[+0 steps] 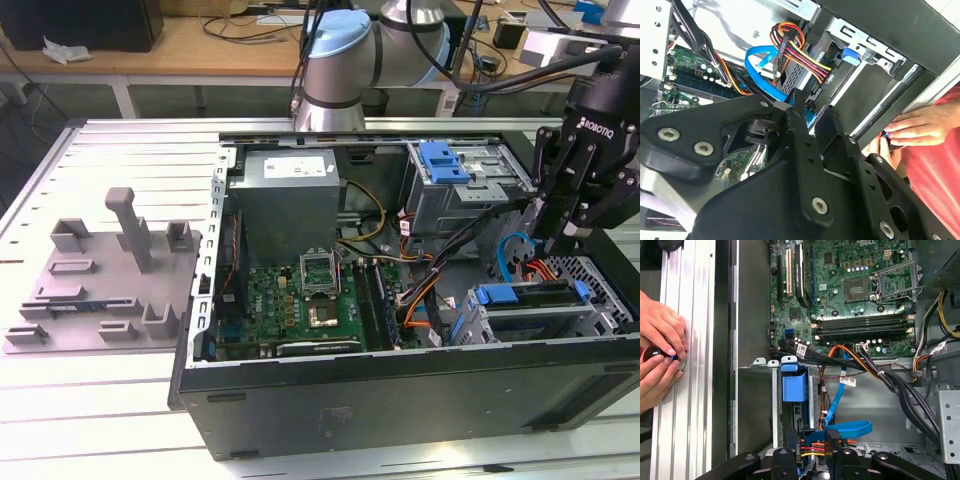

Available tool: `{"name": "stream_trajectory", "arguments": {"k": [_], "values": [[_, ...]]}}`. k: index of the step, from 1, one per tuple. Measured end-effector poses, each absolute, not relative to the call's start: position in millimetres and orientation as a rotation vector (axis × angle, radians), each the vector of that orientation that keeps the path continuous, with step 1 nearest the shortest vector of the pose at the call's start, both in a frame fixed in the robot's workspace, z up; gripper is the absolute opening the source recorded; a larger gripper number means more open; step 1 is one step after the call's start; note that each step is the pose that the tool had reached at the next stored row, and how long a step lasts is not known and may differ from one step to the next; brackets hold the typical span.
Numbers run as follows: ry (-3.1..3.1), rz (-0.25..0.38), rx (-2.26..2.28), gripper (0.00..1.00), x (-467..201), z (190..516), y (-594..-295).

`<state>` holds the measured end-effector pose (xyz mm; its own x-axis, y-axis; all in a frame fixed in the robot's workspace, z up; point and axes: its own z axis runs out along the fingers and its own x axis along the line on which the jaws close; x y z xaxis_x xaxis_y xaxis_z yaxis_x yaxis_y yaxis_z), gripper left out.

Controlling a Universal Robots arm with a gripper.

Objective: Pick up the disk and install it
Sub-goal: 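Insert the second disk wire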

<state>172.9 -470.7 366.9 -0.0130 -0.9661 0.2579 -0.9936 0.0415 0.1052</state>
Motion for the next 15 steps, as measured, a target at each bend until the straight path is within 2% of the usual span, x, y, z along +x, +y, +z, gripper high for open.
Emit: {"name": "stream_trajectory", "arguments": {"k": [15], "values": [[-2.068, 0.164, 2.009, 0.36, 170.6, 366.6, -470.8]]}}
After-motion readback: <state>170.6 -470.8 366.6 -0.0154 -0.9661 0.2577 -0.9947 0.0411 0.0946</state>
